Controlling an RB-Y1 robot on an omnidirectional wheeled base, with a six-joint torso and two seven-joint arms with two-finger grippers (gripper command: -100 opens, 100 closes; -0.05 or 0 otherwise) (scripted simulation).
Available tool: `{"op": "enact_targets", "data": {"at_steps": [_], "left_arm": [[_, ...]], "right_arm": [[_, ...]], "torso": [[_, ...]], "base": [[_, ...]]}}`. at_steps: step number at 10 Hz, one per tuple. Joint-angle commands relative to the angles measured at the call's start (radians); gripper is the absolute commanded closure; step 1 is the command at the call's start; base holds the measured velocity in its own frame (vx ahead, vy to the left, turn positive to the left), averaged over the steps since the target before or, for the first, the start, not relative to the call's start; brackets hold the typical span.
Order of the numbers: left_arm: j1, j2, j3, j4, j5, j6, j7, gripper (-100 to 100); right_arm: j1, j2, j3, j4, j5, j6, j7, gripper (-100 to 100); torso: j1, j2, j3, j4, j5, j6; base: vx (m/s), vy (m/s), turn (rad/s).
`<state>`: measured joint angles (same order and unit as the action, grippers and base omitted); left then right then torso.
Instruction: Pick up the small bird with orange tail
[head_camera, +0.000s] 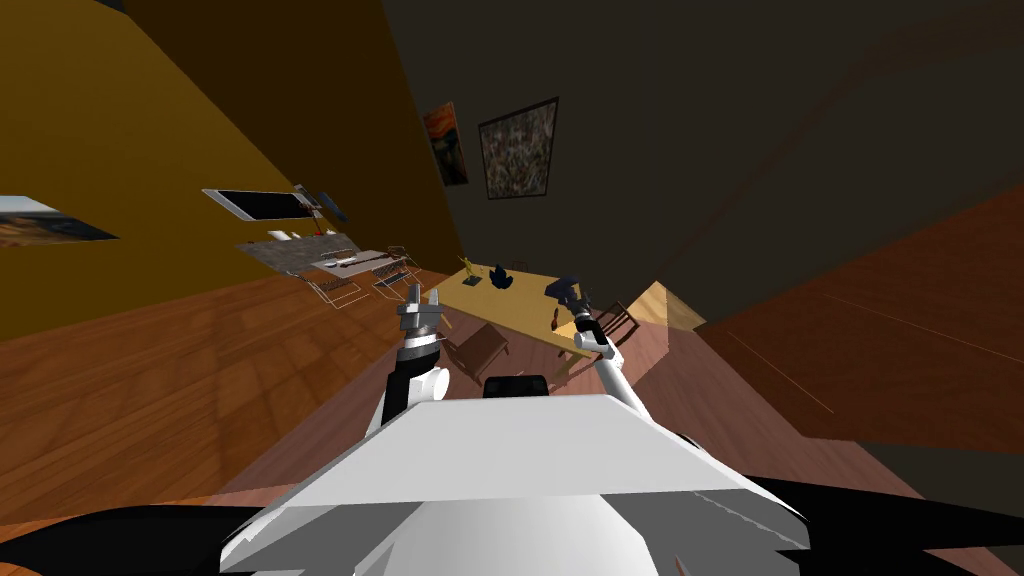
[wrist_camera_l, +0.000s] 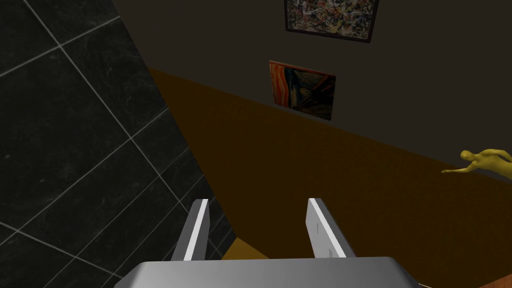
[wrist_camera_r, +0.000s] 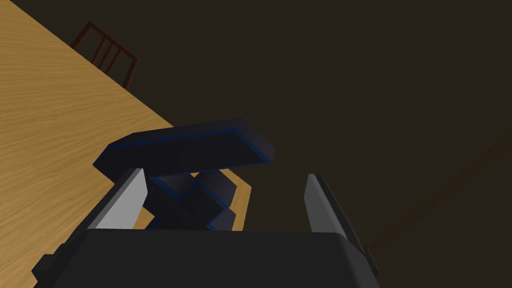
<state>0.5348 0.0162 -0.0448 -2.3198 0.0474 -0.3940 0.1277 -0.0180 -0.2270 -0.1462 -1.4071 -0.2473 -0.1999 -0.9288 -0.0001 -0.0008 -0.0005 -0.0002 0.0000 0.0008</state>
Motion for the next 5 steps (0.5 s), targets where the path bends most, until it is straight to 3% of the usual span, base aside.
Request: {"op": "enact_targets", "data": {"at_steps": [1,4,5], "left_arm": [[0.000,0.000,0.000,0.000,0.000,0.000,0.000,0],[0.000,0.000,0.000,0.000,0.000,0.000,0.000,0],[0.000,0.000,0.000,0.000,0.000,0.000,0.000,0]], "right_arm": [[-0.032,-0.007,-0.017,0.050,-0.018,0.023,-0.050,-100],[-0.057,-0.007,-0.032,0.133,-0.032,0.042,-0.111,-100],[-0.057,-0.007,-0.032,0.135,-0.032,0.042,-0.111,-100]], "torso": [[0.000,0.000,0.000,0.000,0.000,0.000],[0.000,0.000,0.000,0.000,0.000,0.000],[0.000,0.000,0.000,0.000,0.000,0.000]], "base": [[0.006,0.001,0.101],[0.007,-0.003,0.061],[0.000,0.000,0.000]]}}
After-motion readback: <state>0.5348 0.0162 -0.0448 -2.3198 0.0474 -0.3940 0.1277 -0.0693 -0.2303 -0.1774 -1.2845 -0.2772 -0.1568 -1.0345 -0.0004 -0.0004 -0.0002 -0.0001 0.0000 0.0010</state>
